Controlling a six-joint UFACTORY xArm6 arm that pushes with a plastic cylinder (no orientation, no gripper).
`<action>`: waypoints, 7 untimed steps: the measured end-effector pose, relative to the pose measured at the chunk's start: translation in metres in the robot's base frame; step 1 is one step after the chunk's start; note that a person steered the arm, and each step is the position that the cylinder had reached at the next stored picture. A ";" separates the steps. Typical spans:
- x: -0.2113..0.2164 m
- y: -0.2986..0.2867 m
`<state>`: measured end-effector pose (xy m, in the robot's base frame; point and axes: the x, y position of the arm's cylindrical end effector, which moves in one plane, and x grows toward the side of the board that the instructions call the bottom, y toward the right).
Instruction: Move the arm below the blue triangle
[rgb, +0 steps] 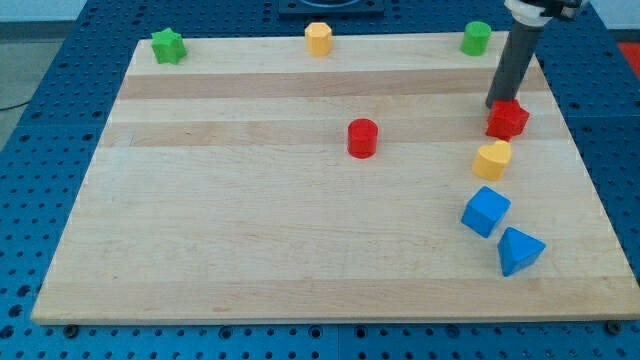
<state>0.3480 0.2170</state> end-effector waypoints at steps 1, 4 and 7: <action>-0.002 -0.008; -0.043 -0.190; 0.108 -0.343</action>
<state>0.4562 -0.1256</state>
